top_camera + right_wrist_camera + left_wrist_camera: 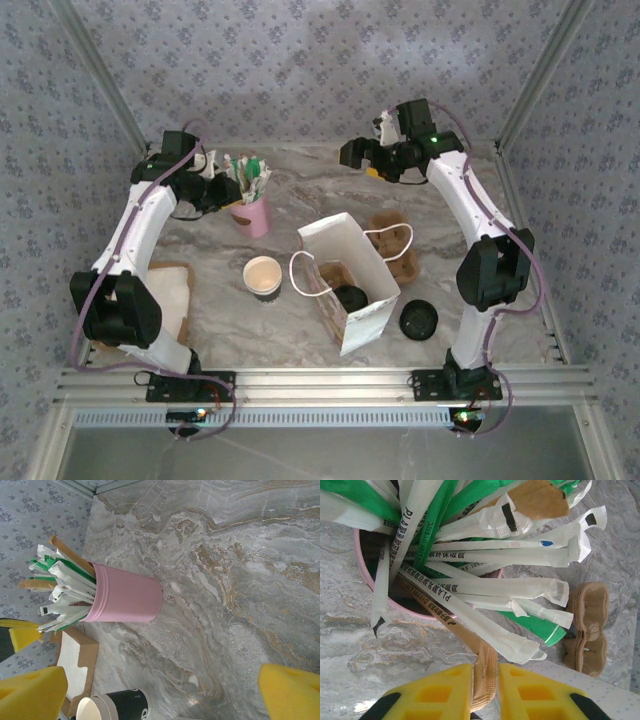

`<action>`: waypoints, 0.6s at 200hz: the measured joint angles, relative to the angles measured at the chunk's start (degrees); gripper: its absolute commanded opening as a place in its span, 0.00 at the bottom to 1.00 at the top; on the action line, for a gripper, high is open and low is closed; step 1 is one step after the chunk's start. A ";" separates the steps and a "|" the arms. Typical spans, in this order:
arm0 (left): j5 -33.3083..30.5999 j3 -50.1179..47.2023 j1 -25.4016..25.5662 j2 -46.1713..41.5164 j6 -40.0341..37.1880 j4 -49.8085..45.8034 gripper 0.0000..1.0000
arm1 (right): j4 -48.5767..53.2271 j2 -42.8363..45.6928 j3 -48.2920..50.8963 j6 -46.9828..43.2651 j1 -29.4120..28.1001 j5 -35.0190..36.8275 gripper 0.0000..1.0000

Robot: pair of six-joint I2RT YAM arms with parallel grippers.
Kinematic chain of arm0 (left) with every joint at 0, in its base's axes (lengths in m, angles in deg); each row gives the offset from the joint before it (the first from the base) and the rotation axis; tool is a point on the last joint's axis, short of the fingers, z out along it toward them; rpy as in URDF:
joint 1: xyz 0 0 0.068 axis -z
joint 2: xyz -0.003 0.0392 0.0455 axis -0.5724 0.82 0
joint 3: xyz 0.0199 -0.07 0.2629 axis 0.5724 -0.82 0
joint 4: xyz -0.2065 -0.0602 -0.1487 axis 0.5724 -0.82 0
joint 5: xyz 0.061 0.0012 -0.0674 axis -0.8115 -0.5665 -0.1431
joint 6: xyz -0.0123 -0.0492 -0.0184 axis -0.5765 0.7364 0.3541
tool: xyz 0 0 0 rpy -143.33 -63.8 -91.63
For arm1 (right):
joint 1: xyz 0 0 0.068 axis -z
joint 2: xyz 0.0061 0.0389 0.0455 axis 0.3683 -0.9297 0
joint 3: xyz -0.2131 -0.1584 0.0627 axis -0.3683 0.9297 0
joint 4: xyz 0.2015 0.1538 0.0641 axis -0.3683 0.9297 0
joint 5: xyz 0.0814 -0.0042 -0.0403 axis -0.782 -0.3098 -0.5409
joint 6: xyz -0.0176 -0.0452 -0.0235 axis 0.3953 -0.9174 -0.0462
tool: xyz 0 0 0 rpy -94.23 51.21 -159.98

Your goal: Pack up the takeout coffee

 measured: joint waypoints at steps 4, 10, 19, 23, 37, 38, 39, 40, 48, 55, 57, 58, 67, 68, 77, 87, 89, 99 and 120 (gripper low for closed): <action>0.02 0.00 0.00 0.00 0.04 0.00 0.17 | -0.02 0.00 0.00 0.00 0.00 -0.07 1.00; 0.02 0.00 0.00 0.00 0.02 0.00 0.16 | -0.02 0.00 0.00 0.00 0.00 -0.07 1.00; 0.02 0.00 0.00 0.00 -0.02 0.00 0.15 | -0.02 0.00 0.00 0.00 0.00 -0.09 1.00; 0.02 0.00 0.00 0.00 0.00 0.00 0.14 | -0.02 0.00 0.00 0.00 0.00 -0.11 1.00; 0.02 0.00 0.00 0.07 0.02 0.00 0.11 | -0.04 0.00 0.02 0.00 0.00 -0.11 1.00; 0.02 0.00 0.00 0.09 0.00 0.00 0.10 | -0.04 0.00 0.00 0.00 0.00 -0.11 1.00; 0.02 0.00 0.00 0.09 -0.04 0.00 0.10 | -0.04 0.00 0.00 0.00 0.00 -0.11 1.00; 0.02 0.00 0.00 0.09 -0.04 0.00 0.10 | -0.04 0.00 0.02 0.00 0.00 -0.11 1.00; 0.02 0.00 0.00 0.22 -0.04 0.00 0.08 | -0.04 0.00 0.02 0.00 0.00 -0.11 1.00; 0.02 0.00 0.00 0.31 -0.02 0.00 0.07 | -0.04 0.00 0.02 0.00 0.00 -0.11 1.00; 0.00 0.00 0.00 0.31 -0.02 0.00 0.07 | -0.04 0.00 0.00 0.00 0.00 -0.13 1.00; 0.02 0.00 0.00 0.31 -0.02 0.00 0.06 | -0.04 0.00 0.02 0.00 0.00 -0.13 1.00; 0.00 0.00 0.00 0.33 -0.11 -0.02 0.05 | -0.07 0.00 0.02 0.02 0.00 -0.15 1.00; 0.00 0.00 0.00 0.33 -0.13 -0.02 0.04 | -0.07 0.00 0.02 0.00 0.00 -0.17 1.00; 0.00 0.02 0.00 0.33 -0.15 -0.02 0.02 | -0.07 0.00 0.02 0.00 0.00 -0.33 1.00; -0.07 0.02 0.00 0.33 -0.50 -0.07 0.01 | -0.09 0.00 0.02 0.00 0.00 -0.46 1.00; -0.02 0.02 0.00 0.33 -0.37 -0.09 0.00 | -0.11 0.00 0.02 0.00 0.00 -0.48 1.00; -0.13 0.09 -0.02 0.33 -0.48 -0.26 0.00 | -0.22 0.00 0.02 0.02 0.00 -0.50 1.00; -0.28 0.20 -0.20 0.28 -0.46 -0.31 0.00 | -0.26 0.00 0.02 0.02 0.00 -0.50 1.00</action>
